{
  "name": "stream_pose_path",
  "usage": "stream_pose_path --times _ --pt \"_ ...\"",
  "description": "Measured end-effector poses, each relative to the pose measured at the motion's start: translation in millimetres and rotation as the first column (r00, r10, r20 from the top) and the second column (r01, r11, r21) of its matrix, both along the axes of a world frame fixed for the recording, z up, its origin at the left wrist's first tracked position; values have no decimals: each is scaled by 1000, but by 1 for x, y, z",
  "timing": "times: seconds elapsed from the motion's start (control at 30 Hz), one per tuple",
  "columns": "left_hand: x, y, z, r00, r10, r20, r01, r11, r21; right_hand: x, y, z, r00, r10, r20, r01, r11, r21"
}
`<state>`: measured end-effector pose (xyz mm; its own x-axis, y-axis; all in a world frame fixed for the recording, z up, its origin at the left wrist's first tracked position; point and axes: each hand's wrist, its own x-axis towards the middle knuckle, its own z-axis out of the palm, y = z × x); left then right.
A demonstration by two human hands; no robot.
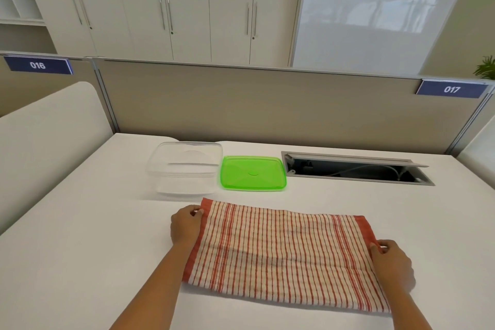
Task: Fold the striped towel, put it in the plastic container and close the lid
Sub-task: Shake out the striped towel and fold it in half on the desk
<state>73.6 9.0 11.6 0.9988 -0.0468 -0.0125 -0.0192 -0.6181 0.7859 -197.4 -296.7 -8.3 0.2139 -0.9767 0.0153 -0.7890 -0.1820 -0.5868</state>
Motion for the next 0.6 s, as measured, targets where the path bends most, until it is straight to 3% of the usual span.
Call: stream_pose_path --times 0.13,0.3,0.43,0.6 --pt "9 -5 9 985 -33 -167 61 984 169 2 0 0 1000 -9 -19 9 1000 -2" --pt "14 -5 14 910 -84 -407 190 955 229 2 0 -1 1000 19 8 -19 1000 1" --pt "12 -11 16 795 -185 -578 208 978 -28 0 3 0 999 36 37 -36 999 -2" --pt "12 -11 21 734 -259 -628 82 951 -297 -2 3 4 998 57 10 -57 998 -20"
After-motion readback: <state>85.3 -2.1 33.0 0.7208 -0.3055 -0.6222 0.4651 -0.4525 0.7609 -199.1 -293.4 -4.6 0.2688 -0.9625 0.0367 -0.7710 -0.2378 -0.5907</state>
